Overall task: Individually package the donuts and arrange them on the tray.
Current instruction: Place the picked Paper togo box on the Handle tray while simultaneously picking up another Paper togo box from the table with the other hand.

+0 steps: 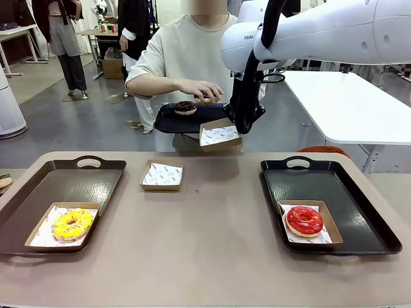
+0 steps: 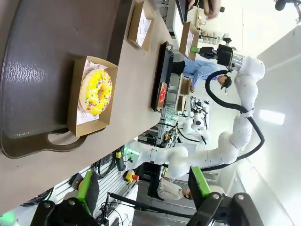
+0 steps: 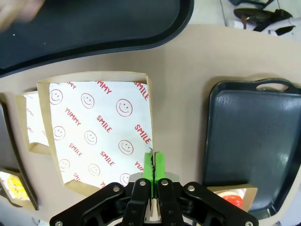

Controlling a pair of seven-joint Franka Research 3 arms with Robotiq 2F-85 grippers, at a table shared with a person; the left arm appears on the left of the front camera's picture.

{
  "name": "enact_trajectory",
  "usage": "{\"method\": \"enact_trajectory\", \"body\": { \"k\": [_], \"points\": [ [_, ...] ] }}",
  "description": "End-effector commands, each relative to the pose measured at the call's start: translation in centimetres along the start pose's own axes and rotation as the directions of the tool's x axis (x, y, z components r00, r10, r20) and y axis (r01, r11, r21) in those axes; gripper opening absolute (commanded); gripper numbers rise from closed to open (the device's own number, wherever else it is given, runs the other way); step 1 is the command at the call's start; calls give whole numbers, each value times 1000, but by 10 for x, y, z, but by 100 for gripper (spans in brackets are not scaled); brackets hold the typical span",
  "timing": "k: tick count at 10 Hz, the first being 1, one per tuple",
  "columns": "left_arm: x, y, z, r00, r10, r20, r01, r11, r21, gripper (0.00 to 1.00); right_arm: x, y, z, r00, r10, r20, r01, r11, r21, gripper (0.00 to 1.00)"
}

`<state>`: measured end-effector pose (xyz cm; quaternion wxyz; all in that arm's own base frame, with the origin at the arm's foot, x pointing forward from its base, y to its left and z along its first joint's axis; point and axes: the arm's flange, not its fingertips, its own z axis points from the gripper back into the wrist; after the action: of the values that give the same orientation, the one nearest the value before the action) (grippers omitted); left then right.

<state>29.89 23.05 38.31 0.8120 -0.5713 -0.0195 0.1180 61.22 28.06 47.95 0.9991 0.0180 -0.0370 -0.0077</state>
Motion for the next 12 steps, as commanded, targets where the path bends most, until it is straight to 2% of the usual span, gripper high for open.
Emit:
{"method": "enact_trajectory", "body": {
  "k": [1,12],
  "points": [
    [-5,-1,1,1000,3,11,-3,1000,-5,100,-2,-2,1,1000,-1,6,1,1000,1,0],
    [-5,-1,1,1000,3,11,-3,1000,-5,100,-2,-2,1,1000,-1,6,1,1000,1,0]
  ]
}}
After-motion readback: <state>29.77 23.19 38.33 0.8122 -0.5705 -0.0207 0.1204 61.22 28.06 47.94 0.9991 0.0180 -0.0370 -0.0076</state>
